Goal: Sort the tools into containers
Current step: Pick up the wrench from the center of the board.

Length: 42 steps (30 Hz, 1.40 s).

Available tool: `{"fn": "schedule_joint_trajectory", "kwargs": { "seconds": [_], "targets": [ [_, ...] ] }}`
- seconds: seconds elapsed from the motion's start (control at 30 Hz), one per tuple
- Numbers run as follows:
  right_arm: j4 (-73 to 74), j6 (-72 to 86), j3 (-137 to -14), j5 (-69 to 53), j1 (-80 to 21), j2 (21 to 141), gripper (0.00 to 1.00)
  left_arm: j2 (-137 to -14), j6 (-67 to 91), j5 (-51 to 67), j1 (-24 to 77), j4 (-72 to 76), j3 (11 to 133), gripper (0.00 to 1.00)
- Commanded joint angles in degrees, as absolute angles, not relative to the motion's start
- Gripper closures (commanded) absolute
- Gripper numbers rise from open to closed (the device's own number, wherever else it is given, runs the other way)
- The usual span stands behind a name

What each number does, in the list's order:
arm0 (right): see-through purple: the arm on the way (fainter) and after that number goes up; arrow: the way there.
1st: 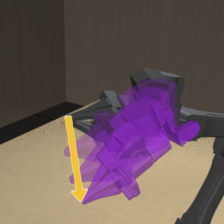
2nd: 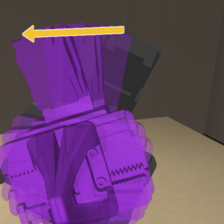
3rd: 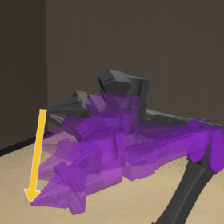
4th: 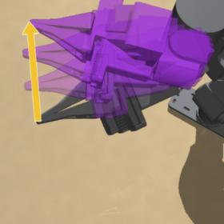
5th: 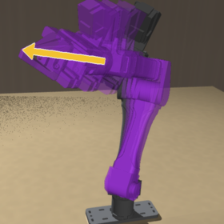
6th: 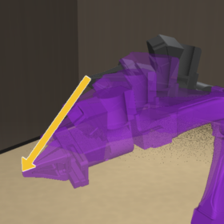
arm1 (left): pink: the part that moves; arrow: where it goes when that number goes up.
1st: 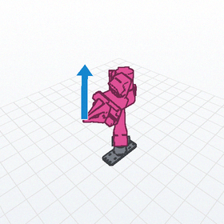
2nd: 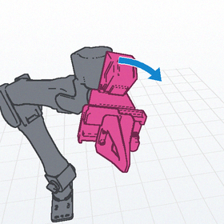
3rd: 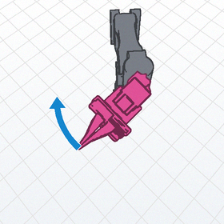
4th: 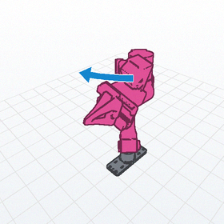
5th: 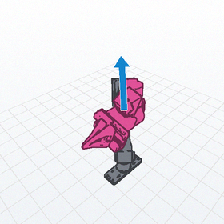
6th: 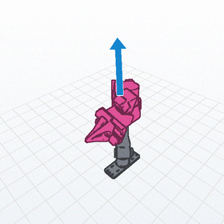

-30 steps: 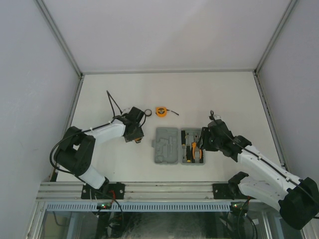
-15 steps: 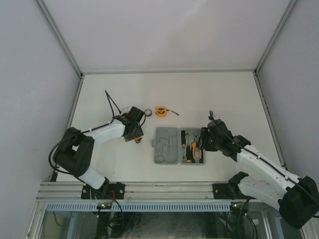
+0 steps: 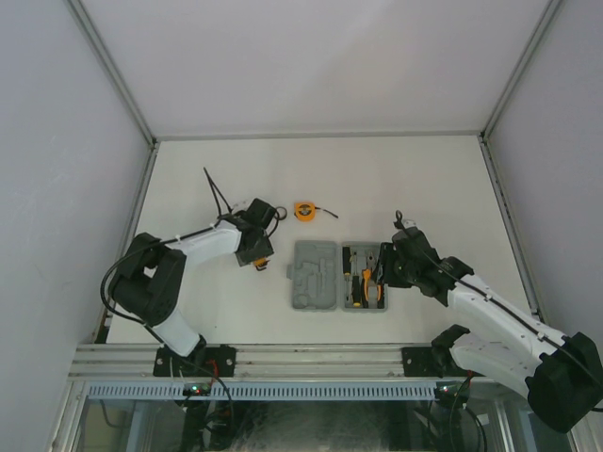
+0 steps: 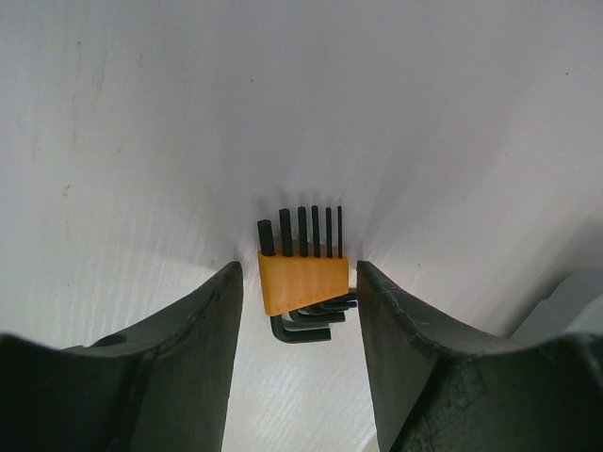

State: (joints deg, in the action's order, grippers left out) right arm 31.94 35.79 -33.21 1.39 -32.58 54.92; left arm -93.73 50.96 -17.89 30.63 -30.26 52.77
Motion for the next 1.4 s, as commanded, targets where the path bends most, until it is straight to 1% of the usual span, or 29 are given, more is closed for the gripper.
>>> {"fn": "schedule_joint_trajectory", "kwargs": {
  "seconds": [0.0,0.13,0.27,0.4,0.47,0.57,0.67,0.83,1.0,1.37],
  "targets": [
    [30.1,34.9,-33.2,1.5,-32.2,54.1,0.57,-95.2,51.9,-19.3,31.1,-31.3,55.3,0.44],
    [30.1,34.9,-33.2,1.4,-32.1,54.2,0.57,-96.1,51.5,-19.7,31.4,-32.0,55.4,0.45],
    [29.9,34.9,-33.1,1.4,-32.0,54.2,0.57,-96.2,50.2,-19.9,32.0,-32.4,54.7,0.52],
    [29.6,35.2,-32.7,1.4,-32.0,54.3,0.57,-97.2,48.1,-22.3,33.7,-35.2,55.1,0.54],
    [29.3,35.4,-32.5,1.3,-32.0,54.2,0.57,-97.7,47.0,-23.3,34.4,-36.4,55.0,0.56],
    [28.8,35.7,-32.3,1.0,-32.0,54.3,0.57,-98.0,45.4,-23.1,35.0,-36.8,54.1,0.58],
    [28.4,35.8,-32.3,0.6,-32.0,54.7,0.57,-97.2,42.5,-21.8,35.4,-35.9,52.9,0.57],
    [27.8,35.8,-32.4,0.0,-32.0,54.9,0.57,-96.4,40.1,-21.4,35.8,-36.5,52.6,0.5],
    [27.6,36.2,-32.3,-0.3,-32.0,55.0,0.57,-95.7,40.3,-19.8,35.8,-35.9,52.0,0.47],
    [28.7,36.3,-32.3,0.0,-32.1,53.9,0.57,-96.2,42.5,-12.6,35.7,-30.3,48.7,0.51]
  ]
}}
